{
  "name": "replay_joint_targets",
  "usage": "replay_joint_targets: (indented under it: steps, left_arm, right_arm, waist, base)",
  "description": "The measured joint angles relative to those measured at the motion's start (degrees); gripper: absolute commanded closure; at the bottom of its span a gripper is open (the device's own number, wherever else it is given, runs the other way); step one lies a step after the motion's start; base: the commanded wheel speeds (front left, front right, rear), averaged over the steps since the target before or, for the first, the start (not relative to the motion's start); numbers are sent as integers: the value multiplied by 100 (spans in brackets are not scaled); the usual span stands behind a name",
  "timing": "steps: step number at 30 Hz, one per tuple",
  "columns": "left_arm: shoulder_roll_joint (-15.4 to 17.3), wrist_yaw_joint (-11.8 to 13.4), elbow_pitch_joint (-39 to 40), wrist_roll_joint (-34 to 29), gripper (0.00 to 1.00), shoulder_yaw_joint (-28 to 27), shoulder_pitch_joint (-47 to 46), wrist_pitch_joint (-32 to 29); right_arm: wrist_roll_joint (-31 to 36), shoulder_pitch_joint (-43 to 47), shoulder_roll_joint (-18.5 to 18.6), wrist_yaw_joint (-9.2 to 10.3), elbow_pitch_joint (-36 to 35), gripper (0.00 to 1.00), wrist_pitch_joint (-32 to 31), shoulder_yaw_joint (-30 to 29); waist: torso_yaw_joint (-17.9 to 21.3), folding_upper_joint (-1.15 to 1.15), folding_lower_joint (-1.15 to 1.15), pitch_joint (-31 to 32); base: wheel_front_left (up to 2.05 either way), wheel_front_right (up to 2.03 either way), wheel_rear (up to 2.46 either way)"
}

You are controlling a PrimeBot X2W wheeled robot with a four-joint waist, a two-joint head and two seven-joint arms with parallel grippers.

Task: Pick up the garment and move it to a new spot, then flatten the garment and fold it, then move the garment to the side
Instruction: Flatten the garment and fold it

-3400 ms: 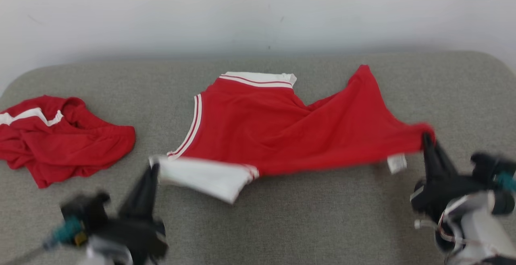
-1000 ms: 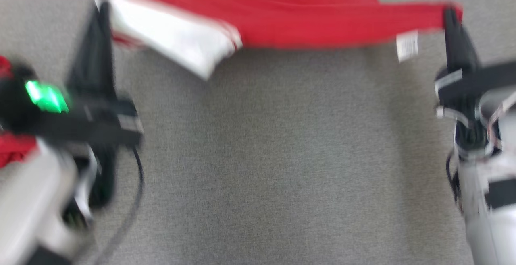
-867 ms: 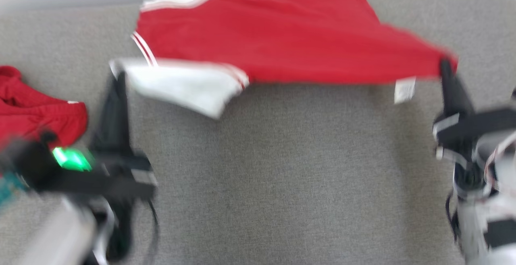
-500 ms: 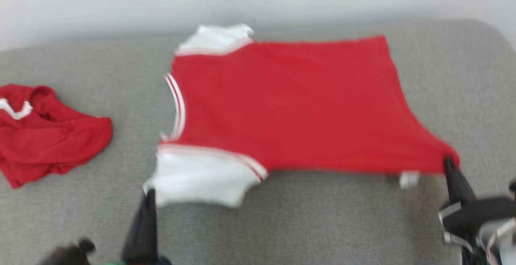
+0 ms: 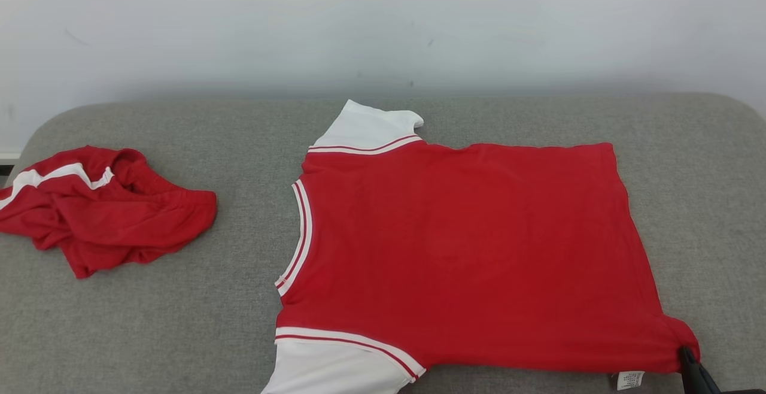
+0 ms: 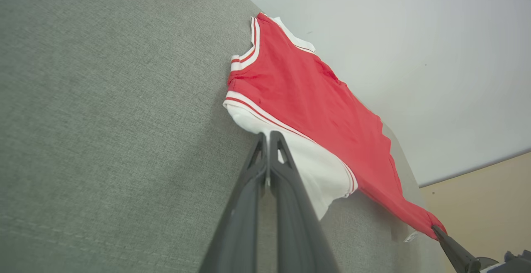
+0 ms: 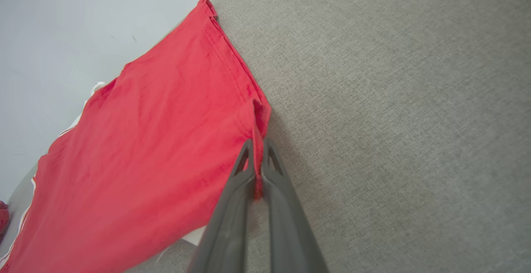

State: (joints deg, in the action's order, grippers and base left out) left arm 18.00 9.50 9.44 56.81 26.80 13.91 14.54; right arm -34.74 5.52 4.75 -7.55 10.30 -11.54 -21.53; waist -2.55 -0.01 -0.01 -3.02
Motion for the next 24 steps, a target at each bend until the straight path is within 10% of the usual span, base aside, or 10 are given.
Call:
replay_joint_targets:
  steps: [24]
  left_arm:
    - [256, -910, -1953, -431, 100, -7, -3223, -776]
  right_arm:
    - [403, -1896, -174, 1, 710, 100, -641, 147]
  waist:
    - [462, 2, 1, -606]
  base:
    - [0, 0, 0]
